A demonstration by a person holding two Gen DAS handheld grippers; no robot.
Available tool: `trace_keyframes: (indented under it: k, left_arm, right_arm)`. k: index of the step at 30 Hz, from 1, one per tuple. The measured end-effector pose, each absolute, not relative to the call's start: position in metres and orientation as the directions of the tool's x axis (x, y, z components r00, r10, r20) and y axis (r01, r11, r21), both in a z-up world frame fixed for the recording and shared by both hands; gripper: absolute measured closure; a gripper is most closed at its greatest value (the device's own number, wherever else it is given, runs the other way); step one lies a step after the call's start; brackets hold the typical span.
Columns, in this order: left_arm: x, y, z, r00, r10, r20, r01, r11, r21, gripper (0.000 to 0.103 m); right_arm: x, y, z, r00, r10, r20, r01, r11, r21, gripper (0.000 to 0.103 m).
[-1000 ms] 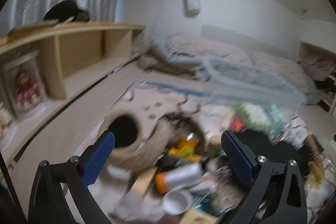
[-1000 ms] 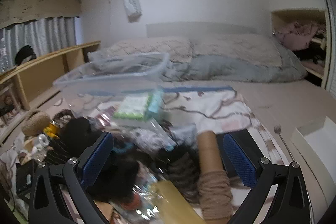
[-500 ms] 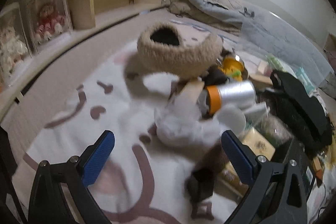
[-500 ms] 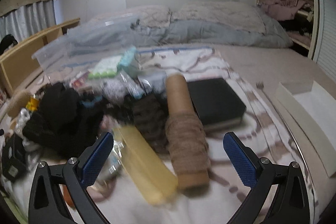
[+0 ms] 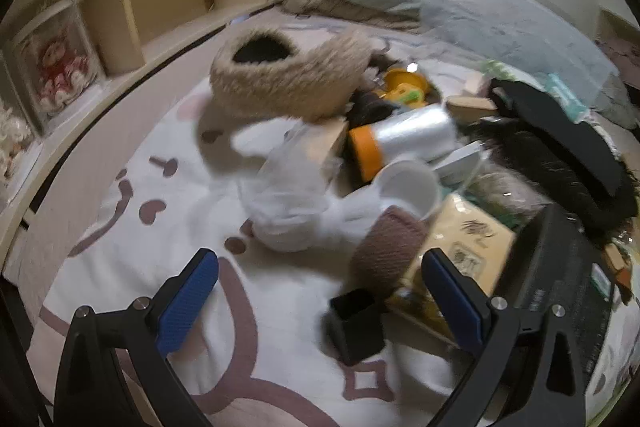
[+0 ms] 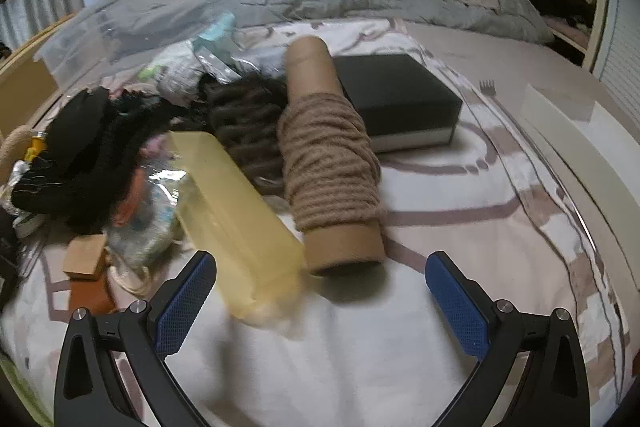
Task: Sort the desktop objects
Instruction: 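Reach the right tool to the yellow plastic tray while the left tool approaches the black case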
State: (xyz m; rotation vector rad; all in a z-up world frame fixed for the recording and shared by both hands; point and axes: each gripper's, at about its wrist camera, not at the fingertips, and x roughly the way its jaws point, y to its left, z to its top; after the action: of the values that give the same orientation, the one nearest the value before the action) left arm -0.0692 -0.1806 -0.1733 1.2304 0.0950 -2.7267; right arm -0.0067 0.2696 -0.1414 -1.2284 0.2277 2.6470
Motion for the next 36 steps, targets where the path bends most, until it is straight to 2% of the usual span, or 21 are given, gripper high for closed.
trace_keyframes:
  k: [8, 18, 25, 32, 36]
  left_arm:
    - [-0.067, -0.207, -0.187, -0.588, -0.17, -0.791, 0.305, -0.952, -0.023, 0.001]
    - [-0.057, -0.23, -0.186, -0.54, -0.282, -0.793, 0.45, -0.893, 0.011, 0.0]
    - [-0.046, -0.231, -0.173, -0.543, -0.361, -0.759, 0.498, -0.865, 0.055, 0.001]
    - [-0.038, -0.226, -0.165, -0.551, -0.358, -0.754, 0.486, -0.872, 0.059, 0.001]
    - [-0.034, -0.205, -0.16, -0.577, -0.335, -0.745, 0.401, -0.911, 0.1, 0.001]
  right_arm:
    - [-0.008, 0.274, -0.158, -0.584, 0.133, -0.801, -0.299, -0.952, 0.06, 0.0]
    - [-0.011, 0.276, -0.163, -0.579, 0.127, -0.806, -0.299, -0.952, 0.065, 0.0]
    - [-0.012, 0.277, -0.164, -0.581, 0.122, -0.805, -0.299, -0.952, 0.071, 0.0]
    - [-0.013, 0.278, -0.165, -0.584, 0.119, -0.803, -0.3, -0.951, 0.078, 0.0]
    - [-0.011, 0.28, -0.163, -0.589, 0.119, -0.799, -0.312, -0.946, 0.089, 0.0]
